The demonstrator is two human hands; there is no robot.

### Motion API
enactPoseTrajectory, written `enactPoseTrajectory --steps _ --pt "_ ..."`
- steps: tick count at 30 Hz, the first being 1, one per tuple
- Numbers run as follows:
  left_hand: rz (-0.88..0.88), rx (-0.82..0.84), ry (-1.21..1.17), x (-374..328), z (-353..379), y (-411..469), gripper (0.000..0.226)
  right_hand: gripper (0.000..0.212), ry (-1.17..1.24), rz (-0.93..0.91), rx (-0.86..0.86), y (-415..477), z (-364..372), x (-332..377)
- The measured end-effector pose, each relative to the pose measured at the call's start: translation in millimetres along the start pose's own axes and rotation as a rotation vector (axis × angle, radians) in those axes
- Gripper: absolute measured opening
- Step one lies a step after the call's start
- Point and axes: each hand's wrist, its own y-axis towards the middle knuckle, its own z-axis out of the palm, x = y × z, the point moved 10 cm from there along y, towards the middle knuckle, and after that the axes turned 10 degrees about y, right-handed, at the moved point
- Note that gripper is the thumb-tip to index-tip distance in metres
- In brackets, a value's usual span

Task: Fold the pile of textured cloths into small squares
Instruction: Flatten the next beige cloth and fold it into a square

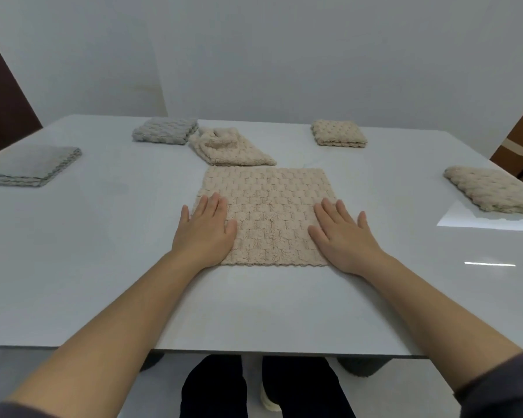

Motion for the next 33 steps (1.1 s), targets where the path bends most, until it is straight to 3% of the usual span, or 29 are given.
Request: enactPoseTrajectory --steps 11,14,17,20,22,25,29,33 --pt "-0.018 0.043 0.073 47 -1 -29 0.063 0.061 -0.069 0.052 -0.028 -23 -16 -32" --pt "-0.013 -0.152 0.057 49 -24 -40 0.061 0.058 -0.070 -0.010 -0.126 -31 -28 -23" --pt "0.147 -0.370 -0.112 31 -56 -61 0.041 0.051 0.091 -0.182 -0.239 -46 -44 2" --pt "0.373 -0.268 -0.141 6 -52 -72 0.036 0.044 0.163 -0.312 -0.217 -59 -43 23" --pt "0.421 -0.254 -0.105 1 -46 -73 0.035 0.046 0.165 -0.317 -0.205 -62 -38 30" --pt "0.403 -0.381 -0.035 -2 -51 -73 0.023 0.045 0.180 -0.319 -0.251 -62 -34 38" --pt "0.394 -0.441 -0.004 -6 -59 -75 0.005 0.026 0.153 -0.300 -0.326 -58 -39 40" --pt "0.347 -0.364 -0.060 6 -50 -69 0.020 0.038 0.073 -0.250 -0.266 -48 -38 25"
